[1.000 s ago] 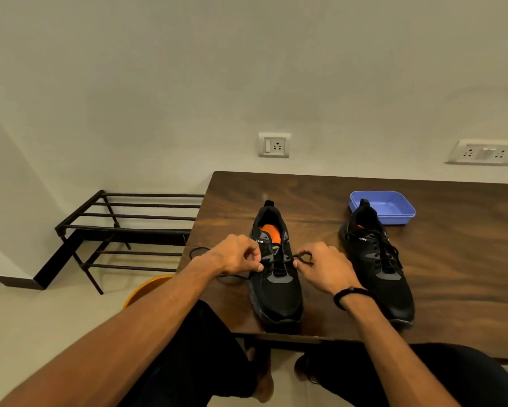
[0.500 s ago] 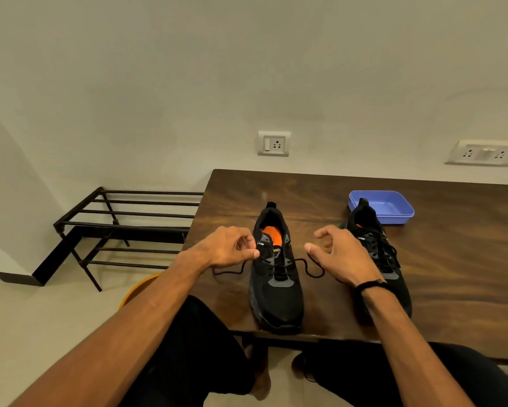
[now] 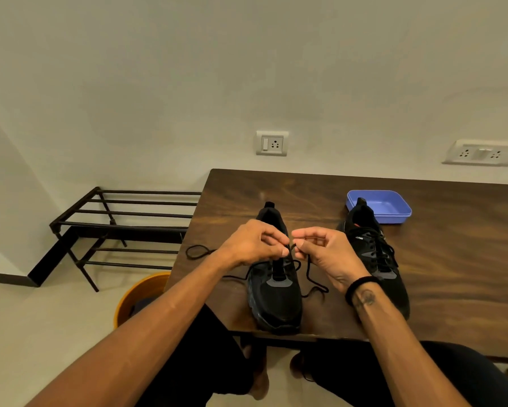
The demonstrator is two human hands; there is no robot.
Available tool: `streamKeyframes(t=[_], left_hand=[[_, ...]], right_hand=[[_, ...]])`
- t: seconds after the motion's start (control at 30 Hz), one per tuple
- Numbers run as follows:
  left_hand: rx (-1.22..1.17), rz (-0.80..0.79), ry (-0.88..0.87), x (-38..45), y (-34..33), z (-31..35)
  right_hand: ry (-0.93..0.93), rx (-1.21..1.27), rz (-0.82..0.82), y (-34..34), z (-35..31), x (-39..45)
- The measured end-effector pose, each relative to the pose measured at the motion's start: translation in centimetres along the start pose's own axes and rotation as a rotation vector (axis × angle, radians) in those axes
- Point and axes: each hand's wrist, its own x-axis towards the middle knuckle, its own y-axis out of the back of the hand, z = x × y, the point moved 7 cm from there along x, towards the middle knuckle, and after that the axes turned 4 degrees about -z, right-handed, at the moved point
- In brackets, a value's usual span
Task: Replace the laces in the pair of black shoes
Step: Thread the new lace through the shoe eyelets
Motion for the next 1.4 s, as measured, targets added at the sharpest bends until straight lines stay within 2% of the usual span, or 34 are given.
streamKeyframes(t=[0.1,0.2,0.37,0.47,0.57,0.67,0.83,1.0,1.13,1.3,1.4], left_hand=[[-0.023,0.129,-0.019,-0.1,0.0,0.5],[-0.105,0.236,0.014,-0.1,-0.4,0.2],[-0.466,0.162,0.147,-0.3,-1.3,-0.1],[-0.447,0.117,0.192,-0.6,-1.6,-0.4],[-0.402,0.207,0.159,-0.6,-0.9,-0.6],[-0.389,0.279,0.105,-0.7,0.5,-0.3],[-0.466,0.219,0.115,-0.9,0.4,0.1],[-0.399,0.306,0.128,-0.7,1.0,-0.5],[-0.319,0.303,0.153,-0.6,0.7,-1.0],[0.194,0.393,0.247,-1.0,1.5,-2.4],[0.230,0.377,0.301,-1.1,1.2,-3.4]], right_hand=[[0.026,-0.031,0.013,-0.2,0.2,0.1],[0.109,-0.208,0.023,-0.3,-0.6,0.1],[0.215,-0.449,0.083,-0.4,-1.5,0.1],[0.204,-0.298,0.127,-0.4,-1.5,0.2],[0.175,-0.157,0.122,-0.5,-1.1,0.4],[0.159,-0.187,0.053,-1.1,-0.9,0.7],[0.162,-0.231,0.049,-1.3,-0.7,0.8],[0.194,-0.378,0.050,-1.8,-1.0,0.5],[0.199,-0.546,0.115,-2.1,-1.0,0.5],[0.261,-0.995,0.114,-4.1,-0.5,0.3],[0.243,-1.180,0.122,-5.3,0.3,0.6]])
